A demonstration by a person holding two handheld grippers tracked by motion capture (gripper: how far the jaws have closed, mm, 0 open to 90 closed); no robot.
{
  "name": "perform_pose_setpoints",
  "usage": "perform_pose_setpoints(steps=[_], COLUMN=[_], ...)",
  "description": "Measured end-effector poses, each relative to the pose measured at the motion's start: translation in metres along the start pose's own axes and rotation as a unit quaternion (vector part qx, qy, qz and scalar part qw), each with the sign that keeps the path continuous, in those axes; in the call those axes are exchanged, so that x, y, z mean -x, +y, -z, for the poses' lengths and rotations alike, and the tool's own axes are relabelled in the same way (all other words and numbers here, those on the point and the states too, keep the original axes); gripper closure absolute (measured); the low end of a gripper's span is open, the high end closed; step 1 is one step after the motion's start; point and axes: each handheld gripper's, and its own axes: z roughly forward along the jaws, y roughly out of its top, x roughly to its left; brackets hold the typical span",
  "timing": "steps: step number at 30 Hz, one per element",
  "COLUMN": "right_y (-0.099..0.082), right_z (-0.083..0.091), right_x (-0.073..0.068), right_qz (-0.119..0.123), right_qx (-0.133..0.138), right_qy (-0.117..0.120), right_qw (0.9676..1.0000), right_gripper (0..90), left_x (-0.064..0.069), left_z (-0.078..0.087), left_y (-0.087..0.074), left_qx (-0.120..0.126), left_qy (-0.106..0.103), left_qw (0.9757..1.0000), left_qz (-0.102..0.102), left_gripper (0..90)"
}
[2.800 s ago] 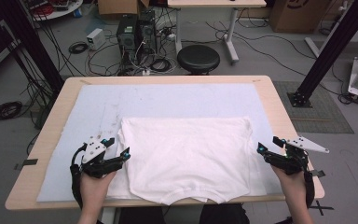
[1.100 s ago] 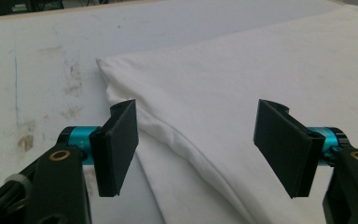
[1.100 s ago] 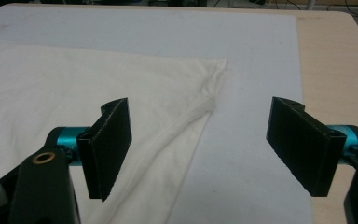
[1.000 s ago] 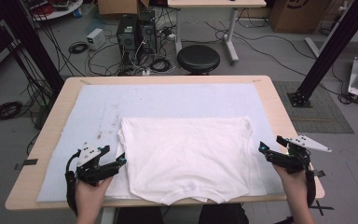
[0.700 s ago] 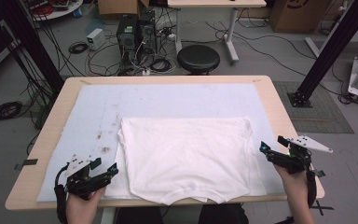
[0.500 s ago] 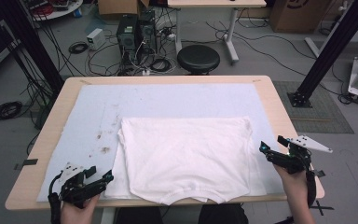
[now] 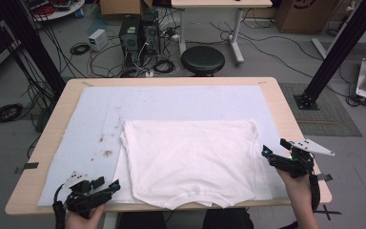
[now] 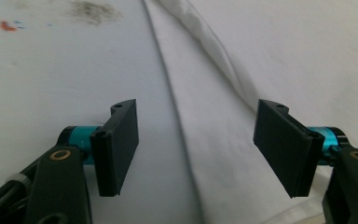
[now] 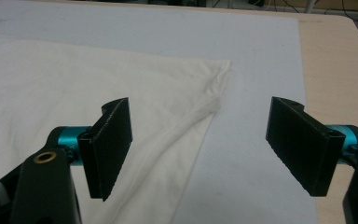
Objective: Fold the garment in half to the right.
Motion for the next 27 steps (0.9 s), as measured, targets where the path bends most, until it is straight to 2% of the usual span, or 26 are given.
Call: perform_pose_setpoints(steps=[3,13,14,16,21,24,27], right_y=[0.000,0.000,0.001,0.002,0.007,0.013,0.021], right_z=[0.001,0.003,0.003,0.003,0.007,0.011,0.011], right_x=[0.000,-0.006,-0.007,-0.009,-0.012,-0.013,-0.015], right_qz=[-0.003,0.004,0.004,0.008,0.010,0.012,0.018], right_qx=[-0.001,0.000,0.000,-0.002,0.001,0.006,0.006], right_qy=[-0.002,0.003,0.004,0.008,0.011,0.017,0.025], right_qw=[1.0000,1.0000,1.0000,0.9999,0.9999,0.9998,0.9995], right_gripper=[22.5,22.6,22.8,23.9,24.6,25.5,25.8], left_x=[0.010,0.030,0.033,0.040,0.047,0.046,0.046], left_z=[-0.008,-0.027,-0.030,-0.035,-0.041,-0.042,-0.043], left_y=[0.001,0.006,0.007,0.008,0.010,0.011,0.013], left_qx=[-0.006,-0.012,-0.014,-0.018,-0.021,-0.026,-0.030], left_qy=[-0.003,-0.002,-0.003,0.006,0.016,0.015,0.021], left_qw=[0.9998,0.9994,0.9990,0.9979,0.9968,0.9962,0.9951], left_qz=[-0.017,-0.033,-0.041,-0.061,-0.075,-0.082,-0.092], left_gripper=[31.7,31.9,32.4,33.9,41.1,53.7,60.0])
